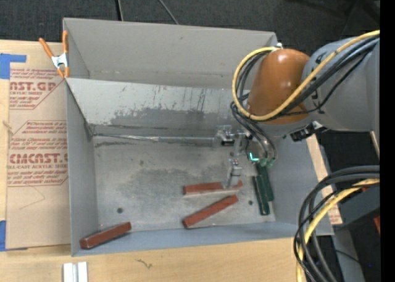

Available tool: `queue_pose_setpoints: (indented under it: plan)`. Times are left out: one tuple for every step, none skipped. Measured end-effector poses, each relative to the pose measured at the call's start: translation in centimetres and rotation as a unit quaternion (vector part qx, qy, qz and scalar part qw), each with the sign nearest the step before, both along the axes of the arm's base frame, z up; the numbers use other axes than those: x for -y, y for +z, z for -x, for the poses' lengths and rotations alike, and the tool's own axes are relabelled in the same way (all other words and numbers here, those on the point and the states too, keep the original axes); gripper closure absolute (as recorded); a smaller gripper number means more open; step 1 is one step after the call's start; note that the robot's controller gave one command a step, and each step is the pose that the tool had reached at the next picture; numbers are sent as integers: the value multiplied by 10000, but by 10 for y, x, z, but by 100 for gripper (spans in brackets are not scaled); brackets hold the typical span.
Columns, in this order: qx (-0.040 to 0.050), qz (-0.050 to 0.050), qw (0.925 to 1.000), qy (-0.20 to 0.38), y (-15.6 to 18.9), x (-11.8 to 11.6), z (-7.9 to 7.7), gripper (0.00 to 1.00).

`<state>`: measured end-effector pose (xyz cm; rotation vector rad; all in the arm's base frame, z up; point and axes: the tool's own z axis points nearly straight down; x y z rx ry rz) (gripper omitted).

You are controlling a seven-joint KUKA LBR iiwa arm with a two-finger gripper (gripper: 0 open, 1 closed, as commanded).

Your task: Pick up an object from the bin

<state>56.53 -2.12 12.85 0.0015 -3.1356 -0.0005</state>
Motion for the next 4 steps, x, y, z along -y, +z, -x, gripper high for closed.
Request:
queue_pose_setpoints:
  plan:
    - [17, -11, 9918, 1279, -60, -21, 16, 0]
    - [33, -5, 9918, 1276, -58, -21, 15, 100]
    - [89, -1, 9892, 1463, 52, -42, -8, 100]
    - [87, -3, 9762, 2169, 131, -65, -28, 100]
